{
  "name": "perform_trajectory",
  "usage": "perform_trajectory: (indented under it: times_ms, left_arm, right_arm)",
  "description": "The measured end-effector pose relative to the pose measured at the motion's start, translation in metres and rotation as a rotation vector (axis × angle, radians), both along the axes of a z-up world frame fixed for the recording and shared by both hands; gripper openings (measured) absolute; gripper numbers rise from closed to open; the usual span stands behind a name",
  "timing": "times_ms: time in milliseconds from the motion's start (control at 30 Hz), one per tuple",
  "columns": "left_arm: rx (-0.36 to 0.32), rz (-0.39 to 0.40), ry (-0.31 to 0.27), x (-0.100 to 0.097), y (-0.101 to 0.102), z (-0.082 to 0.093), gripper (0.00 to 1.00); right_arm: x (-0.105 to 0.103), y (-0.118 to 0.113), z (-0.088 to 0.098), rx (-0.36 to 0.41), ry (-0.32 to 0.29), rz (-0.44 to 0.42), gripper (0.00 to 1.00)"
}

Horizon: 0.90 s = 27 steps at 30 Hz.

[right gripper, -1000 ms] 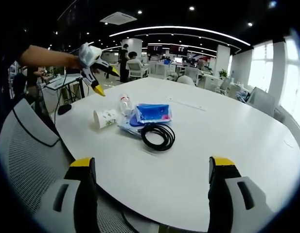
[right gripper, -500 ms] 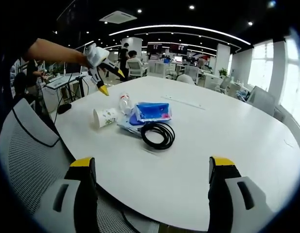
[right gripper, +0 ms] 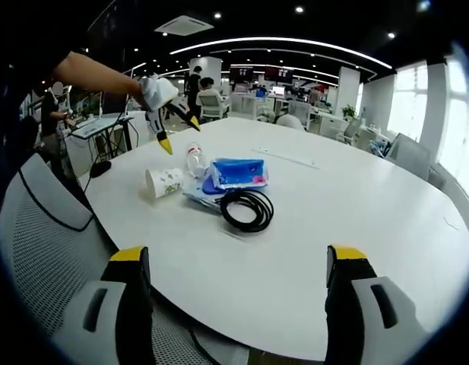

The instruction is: Arrange the tabletop items into an orderly group along one side of the table until the central work area is clear of visible clutter.

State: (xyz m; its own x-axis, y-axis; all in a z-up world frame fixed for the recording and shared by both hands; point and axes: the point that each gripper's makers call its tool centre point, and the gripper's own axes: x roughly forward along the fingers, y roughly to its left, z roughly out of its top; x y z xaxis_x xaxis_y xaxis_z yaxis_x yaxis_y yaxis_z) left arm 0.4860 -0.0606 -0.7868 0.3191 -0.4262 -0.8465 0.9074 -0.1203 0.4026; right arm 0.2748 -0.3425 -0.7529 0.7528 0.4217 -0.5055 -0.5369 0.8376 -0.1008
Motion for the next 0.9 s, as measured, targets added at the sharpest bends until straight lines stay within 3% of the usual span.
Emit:
perform_trajectory:
  times_ms: [367,567,900]
  left_arm:
    - [0.051,-0.066,0.042,0.016,0.002,-0.013,0.49]
    - [0.146,-0.131,0.067,0.022,0.006,-0.029,0.47]
    - [0.217,-0.169,0.129,0.029,0.007,-0.048,0.44]
  right_arm:
    - [0.000,-0.001,-0.001,-0.010,0.005,-0.005,0.94]
    - [-0.001,-0.002,-0.002,-0.018,0.010,-0.006,0.94]
    - [-0.002,-0.003,-0.004,-0.029,0.015,-0.014,0.93]
